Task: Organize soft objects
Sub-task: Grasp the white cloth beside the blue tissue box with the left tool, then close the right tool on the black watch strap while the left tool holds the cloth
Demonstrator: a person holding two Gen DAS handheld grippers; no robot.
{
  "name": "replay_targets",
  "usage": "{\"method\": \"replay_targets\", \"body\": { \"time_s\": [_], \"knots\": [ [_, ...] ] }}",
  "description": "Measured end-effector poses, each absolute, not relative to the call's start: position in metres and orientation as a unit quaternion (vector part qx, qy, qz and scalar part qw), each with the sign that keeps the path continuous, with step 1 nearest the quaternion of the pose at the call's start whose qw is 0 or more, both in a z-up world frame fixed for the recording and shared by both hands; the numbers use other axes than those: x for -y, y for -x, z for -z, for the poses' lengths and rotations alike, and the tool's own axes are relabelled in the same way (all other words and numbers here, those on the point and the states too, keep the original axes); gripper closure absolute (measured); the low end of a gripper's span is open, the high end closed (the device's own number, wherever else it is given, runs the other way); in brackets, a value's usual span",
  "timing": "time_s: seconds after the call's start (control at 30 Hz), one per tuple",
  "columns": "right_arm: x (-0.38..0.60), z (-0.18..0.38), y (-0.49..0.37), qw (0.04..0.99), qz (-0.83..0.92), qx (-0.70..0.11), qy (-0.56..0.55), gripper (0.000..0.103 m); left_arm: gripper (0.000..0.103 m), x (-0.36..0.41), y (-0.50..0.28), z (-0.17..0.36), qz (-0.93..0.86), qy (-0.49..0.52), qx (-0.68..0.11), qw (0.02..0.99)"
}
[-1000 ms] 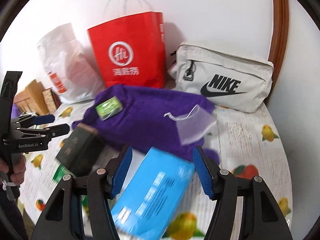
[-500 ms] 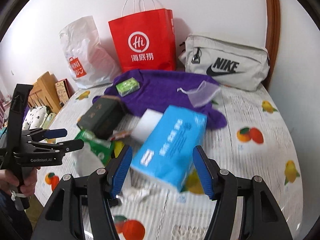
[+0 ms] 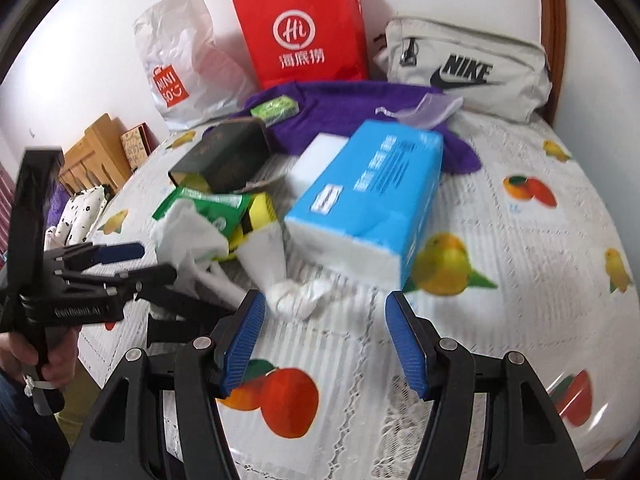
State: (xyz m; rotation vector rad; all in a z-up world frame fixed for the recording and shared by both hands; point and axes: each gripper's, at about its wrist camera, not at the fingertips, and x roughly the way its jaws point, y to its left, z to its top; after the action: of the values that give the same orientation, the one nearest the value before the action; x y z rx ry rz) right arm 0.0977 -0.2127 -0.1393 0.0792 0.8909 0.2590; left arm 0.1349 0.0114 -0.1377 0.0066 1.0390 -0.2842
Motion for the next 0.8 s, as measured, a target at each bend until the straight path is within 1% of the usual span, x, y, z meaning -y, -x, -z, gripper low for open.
{"method": "replay_targets", "body": {
  "time_s": [0.07,0.1,0.17,0.23,0.27,0.3,0.33,0.37,0.4,0.5,0.57,0.6,0.8],
  "knots": [
    [0.213,0.144,-0.097,0.889,-0.130,-0.437,-0.046,0.041,0.024,-0.004,-0.138,0.138,0.139,-0.008,-0.488,0.862],
    [0.213,0.146,-0.096,0.887,-0.131,-0.440,-0.047,0.041,0.021,0.003,-0.142,0.141,0.139,-0.019,-0.492,0.859],
    [0.213,0.147,-0.095,0.887,-0.126,-0.442,-0.043,0.041,0.021,0.015,-0.152,0.149,0.128,-0.045,-0.507,0.851],
    [0.214,0.149,-0.093,0.886,-0.124,-0.444,-0.040,0.041,0.021,0.019,-0.155,0.152,0.122,-0.047,-0.500,0.856],
    [0.215,0.150,-0.093,0.885,-0.124,-0.446,-0.040,0.041,0.029,0.018,-0.157,0.152,0.123,-0.040,-0.500,0.856],
    [0.215,0.151,-0.093,0.885,-0.125,-0.447,-0.041,0.041,0.043,0.016,-0.159,0.152,0.132,-0.029,-0.502,0.854],
    [0.216,0.152,-0.092,0.884,-0.125,-0.448,-0.042,0.041,0.050,0.013,-0.160,0.151,0.133,-0.023,-0.503,0.853],
    [0.216,0.153,-0.092,0.883,-0.127,-0.449,-0.043,0.041,0.061,0.011,-0.160,0.149,0.133,-0.019,-0.503,0.854],
    [0.216,0.155,-0.093,0.882,-0.129,-0.451,-0.045,0.041,0.069,0.008,-0.161,0.146,0.139,-0.014,-0.501,0.854],
    [0.210,0.158,-0.096,0.879,-0.137,-0.453,-0.047,0.041,0.083,0.000,-0.161,0.137,0.150,-0.003,-0.495,0.856],
    [0.202,0.159,-0.098,0.876,-0.148,-0.457,-0.047,0.041,0.088,-0.004,-0.160,0.130,0.152,0.002,-0.492,0.857],
    [0.199,0.159,-0.099,0.874,-0.153,-0.458,-0.046,0.041,0.089,-0.006,-0.159,0.126,0.154,0.004,-0.489,0.858],
    [0.172,0.155,-0.099,0.872,-0.183,-0.454,-0.026,0.041,0.089,-0.022,-0.152,0.102,0.149,0.013,-0.468,0.871]
  ]
}}
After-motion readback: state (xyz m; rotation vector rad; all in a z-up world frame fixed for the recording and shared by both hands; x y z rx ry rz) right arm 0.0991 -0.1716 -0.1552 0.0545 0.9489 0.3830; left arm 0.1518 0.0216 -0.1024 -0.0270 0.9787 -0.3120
